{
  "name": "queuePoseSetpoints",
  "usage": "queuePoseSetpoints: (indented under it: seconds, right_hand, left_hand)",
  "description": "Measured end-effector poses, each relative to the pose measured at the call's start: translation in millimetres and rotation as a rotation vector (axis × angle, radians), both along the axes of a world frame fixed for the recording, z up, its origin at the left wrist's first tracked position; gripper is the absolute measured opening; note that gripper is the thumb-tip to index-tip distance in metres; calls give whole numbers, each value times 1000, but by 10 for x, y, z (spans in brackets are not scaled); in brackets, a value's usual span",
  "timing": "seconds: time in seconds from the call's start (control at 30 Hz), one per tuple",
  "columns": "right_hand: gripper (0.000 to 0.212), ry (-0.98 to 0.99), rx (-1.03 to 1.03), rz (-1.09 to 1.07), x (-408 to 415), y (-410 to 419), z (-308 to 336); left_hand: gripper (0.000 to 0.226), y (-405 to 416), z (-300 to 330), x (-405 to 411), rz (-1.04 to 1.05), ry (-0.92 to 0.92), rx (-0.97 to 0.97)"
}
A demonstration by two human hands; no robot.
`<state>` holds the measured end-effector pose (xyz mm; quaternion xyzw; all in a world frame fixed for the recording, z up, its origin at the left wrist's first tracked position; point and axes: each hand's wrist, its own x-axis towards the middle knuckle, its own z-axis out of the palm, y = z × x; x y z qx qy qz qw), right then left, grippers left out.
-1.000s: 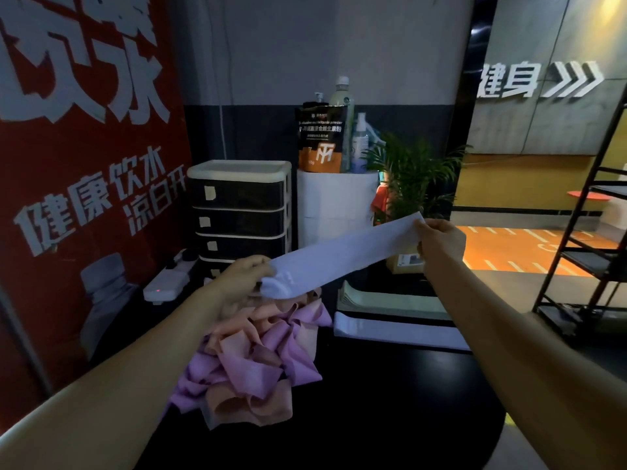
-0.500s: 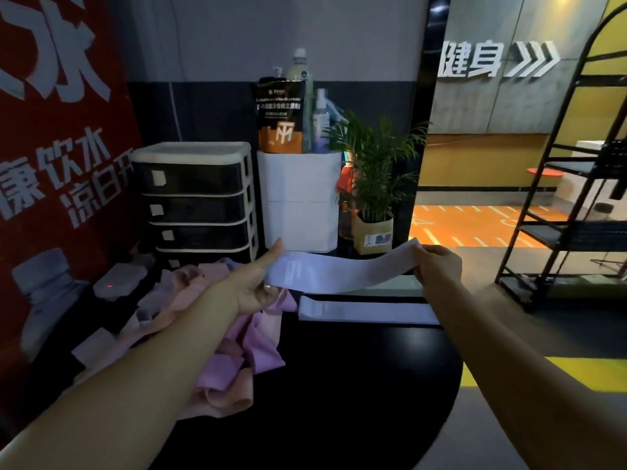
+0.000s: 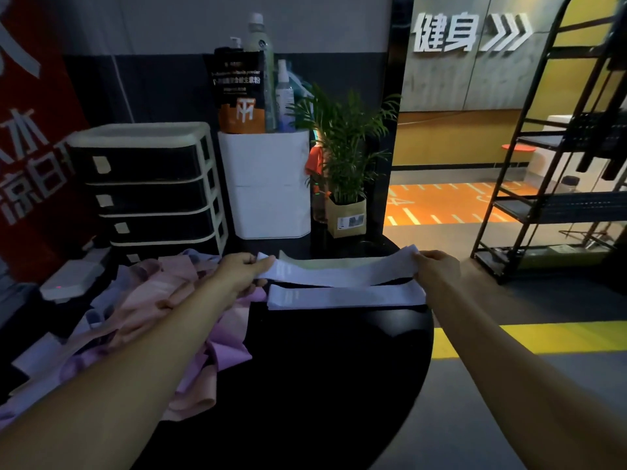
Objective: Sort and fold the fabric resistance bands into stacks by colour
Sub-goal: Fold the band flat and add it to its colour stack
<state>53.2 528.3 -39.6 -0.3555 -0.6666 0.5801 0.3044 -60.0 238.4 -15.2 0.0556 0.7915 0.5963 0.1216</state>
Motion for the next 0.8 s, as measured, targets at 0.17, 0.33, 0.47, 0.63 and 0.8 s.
queuePoseSetpoints:
  seconds: [0.17,0.33,0.47,0.63,0.8]
  right_hand:
    - [24,-102,113,20,43,160,-198]
    - [22,-164,210,14,-1,221,-333]
    - [16,-211,270,8,-45,258,-478]
    - [15,-258,396,-19,-2,248,-559]
    - [15,-295,473,-15,-15,251,-631]
  left_hand:
    - [28,96,-189,-108,33,64,-68]
    - [41,188,-330,-140,17,218,-275]
    - [40,242,-420,-147,1,436,-575]
    - [35,260,-519,-121,-7,442,-677]
    - [34,233,-555,-92,-24,499,-700]
